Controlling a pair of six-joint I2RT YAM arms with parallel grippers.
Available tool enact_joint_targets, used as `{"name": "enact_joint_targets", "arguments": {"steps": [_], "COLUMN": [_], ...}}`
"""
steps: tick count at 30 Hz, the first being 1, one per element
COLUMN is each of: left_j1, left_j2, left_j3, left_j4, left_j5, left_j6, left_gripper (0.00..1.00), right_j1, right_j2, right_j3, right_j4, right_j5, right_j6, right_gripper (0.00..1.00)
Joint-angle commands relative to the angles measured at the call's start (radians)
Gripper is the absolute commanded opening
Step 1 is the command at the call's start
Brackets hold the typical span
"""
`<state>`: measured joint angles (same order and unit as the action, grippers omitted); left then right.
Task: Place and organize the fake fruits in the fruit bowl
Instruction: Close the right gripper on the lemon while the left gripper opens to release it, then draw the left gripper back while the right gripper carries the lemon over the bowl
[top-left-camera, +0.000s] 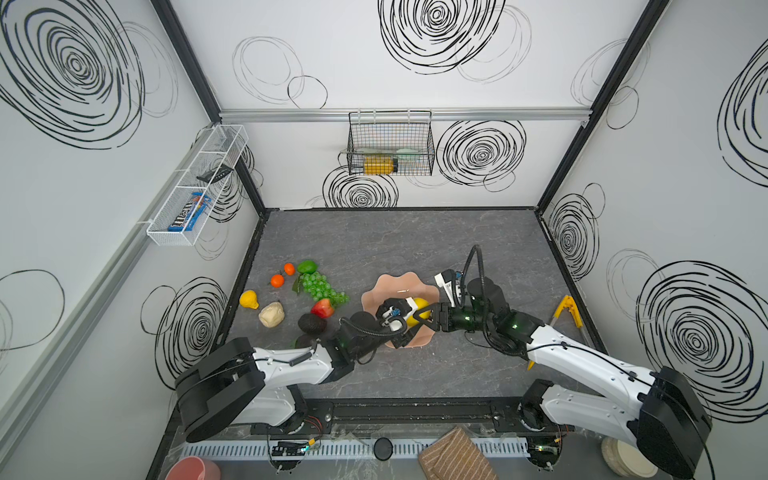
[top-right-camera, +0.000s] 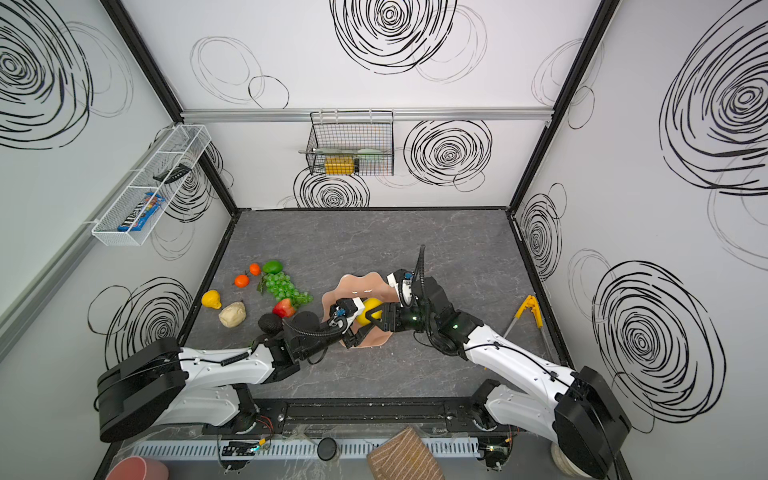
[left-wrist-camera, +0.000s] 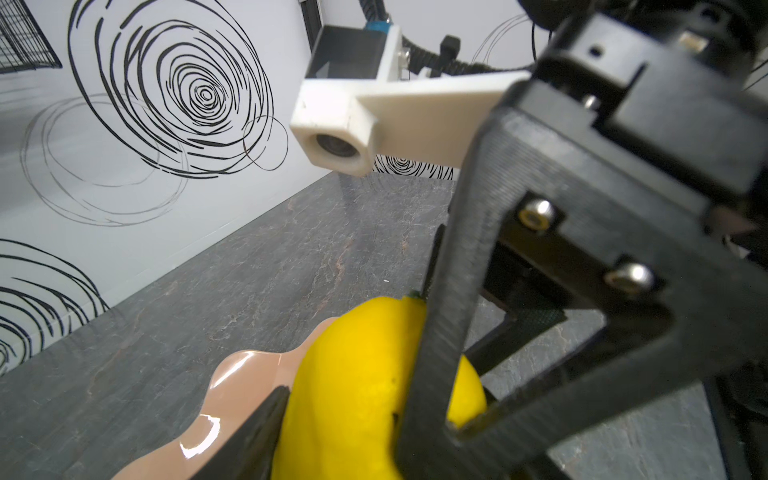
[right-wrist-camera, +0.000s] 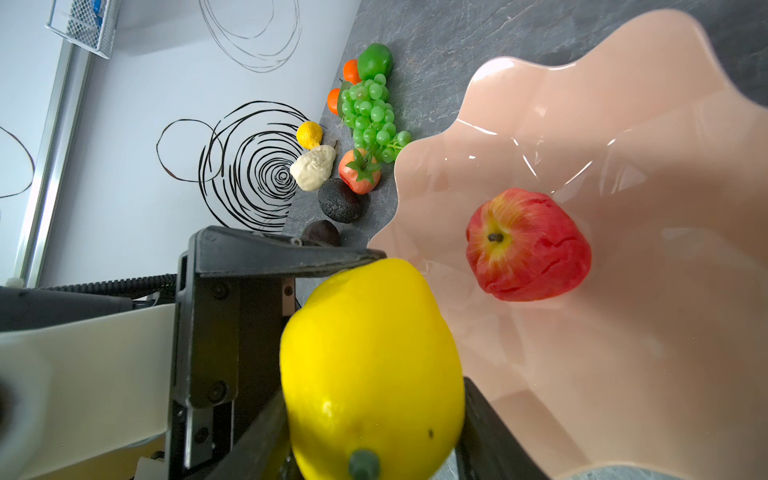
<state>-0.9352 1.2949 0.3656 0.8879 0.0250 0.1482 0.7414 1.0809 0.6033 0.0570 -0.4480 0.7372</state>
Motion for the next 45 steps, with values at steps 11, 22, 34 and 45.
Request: {"name": "enact_joint_targets", "arguments": {"steps": [11, 22, 34, 45], "left_j1": [0.080, 0.086, 0.087, 0.086], "left_j2": [-0.318, -0.428, -0.421, -0.401], "left_j3": [-0.148, -0.188, -0.195, -0.194], "left_j4": [0.106, 0.105, 0.123, 0.130], "left_j5": [-0.009, -0.349, -0.353, -0.362], "left_j6": [-0.082, -0.087, -0.091, -0.090], "left_gripper": [0.88, 0.91, 0.92, 0.92], "right_j1": [-0.007, -0.008, -0.045, -0.048], "right_j2": [-0.038, 0.128, 0.281, 0.400], "right_j3": [0.032, 0.047, 0.161, 0.254], "right_j4": [-0.091, -0.084, -0.151, -0.132], "right_j5": [0.315, 0.359, 0.402, 0.397], "right_j6": [-0.154, -0.176, -0.205, -0.253], "right_gripper": [0.49, 0.49, 0.48, 0.48]}}
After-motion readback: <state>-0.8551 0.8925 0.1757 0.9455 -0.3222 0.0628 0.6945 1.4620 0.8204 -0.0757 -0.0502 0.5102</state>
